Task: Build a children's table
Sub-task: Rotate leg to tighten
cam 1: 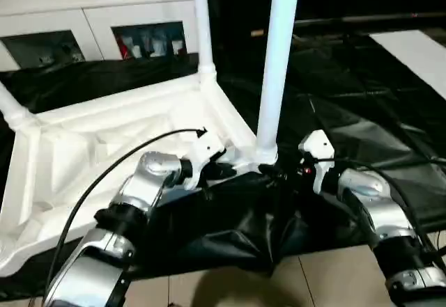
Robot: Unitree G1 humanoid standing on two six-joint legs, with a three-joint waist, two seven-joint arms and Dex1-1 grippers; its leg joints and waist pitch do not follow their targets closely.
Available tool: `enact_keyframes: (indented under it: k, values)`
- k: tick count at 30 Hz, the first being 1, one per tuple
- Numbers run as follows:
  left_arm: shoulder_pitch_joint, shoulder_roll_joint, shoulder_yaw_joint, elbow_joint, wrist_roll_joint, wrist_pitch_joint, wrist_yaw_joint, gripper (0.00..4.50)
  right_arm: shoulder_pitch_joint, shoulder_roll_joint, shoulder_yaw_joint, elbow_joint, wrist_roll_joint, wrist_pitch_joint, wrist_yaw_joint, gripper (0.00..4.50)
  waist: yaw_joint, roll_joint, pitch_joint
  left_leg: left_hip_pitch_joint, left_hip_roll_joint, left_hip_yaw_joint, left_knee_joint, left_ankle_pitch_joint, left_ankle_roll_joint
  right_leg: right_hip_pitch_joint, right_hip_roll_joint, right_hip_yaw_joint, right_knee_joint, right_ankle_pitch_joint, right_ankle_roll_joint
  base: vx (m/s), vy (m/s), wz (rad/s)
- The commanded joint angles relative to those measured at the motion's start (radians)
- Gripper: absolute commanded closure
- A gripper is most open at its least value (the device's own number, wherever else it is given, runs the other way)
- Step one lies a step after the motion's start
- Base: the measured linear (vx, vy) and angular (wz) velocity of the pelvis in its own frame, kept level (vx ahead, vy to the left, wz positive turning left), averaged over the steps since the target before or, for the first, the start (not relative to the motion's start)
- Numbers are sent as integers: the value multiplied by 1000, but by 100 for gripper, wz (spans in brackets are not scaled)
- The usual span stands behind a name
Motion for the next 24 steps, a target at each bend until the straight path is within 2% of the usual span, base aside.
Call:
enact_keyframes:
  k: [1,5,6,7,9,14,15,17,18,24]
  values:
    - [22,6,-49,-13,2,14,-60,450,-27,6,24,-15,-10,-22,17,91,5,-23,-60,12,16,0,-62,-174,106,50,-29,28,-73,-130,-244,0,0,0]
    - [37,45,-104,-41,23,17,-138,450,-44,2,34,-4,-18,-33,38,91,4,-22,-62,11,17,0,-60,-158,109,51,-29,28,-67,-89,-252,0,0,0]
    - [43,61,-122,-63,20,12,-184,450,-47,-7,46,-3,-18,-36,72,91,3,-26,-61,11,17,1,-59,-150,114,51,-27,28,-66,-71,-258,0,0,0]
    - [45,64,-124,-70,18,14,-192,450,-47,-9,47,-4,-17,-36,80,91,7,-22,-62,13,18,2,-58,-146,118,50,-29,29,-65,-63,-264,0,0,0]
    - [49,75,-128,-98,8,18,-226,450,-42,-20,51,-14,-5,-34,119,91,13,-22,-61,14,19,3,-58,-146,119,50,-28,30,-64,-57,-267,0,0,0]
    - [44,84,-128,-95,12,15,-233,450,-36,-32,57,-19,-5,-40,145,91,20,-24,-59,16,19,2,-62,-175,97,50,-28,30,-67,-101,-255,0,0,0]
    - [43,90,-132,-93,10,14,-234,450,-33,-37,61,-19,-6,-46,155,124,20,-25,-60,15,18,2,-61,-171,94,50,-28,31,-66,-97,-251,0,0,0]
    - [43,94,-134,-94,10,13,-234,450,-31,-41,62,-18,-6,-49,161,124,20,-25,-61,14,17,2,-60,-161,97,52,-28,30,-64,-86,-251,0,0,0]
    - [45,97,-134,-98,9,15,-236,450,-30,-44,64,-15,-9,-55,166,146,20,-25,-62,13,17,2,-59,-153,100,52,-28,30,-63,-75,-252,0,0,0]
    - [53,106,-133,-115,6,22,-245,450,-33,-59,66,1,-18,-74,197,187,21,-25,-63,14,17,2,-56,-140,113,52,-27,29,-60,-52,-263,0,0,0]
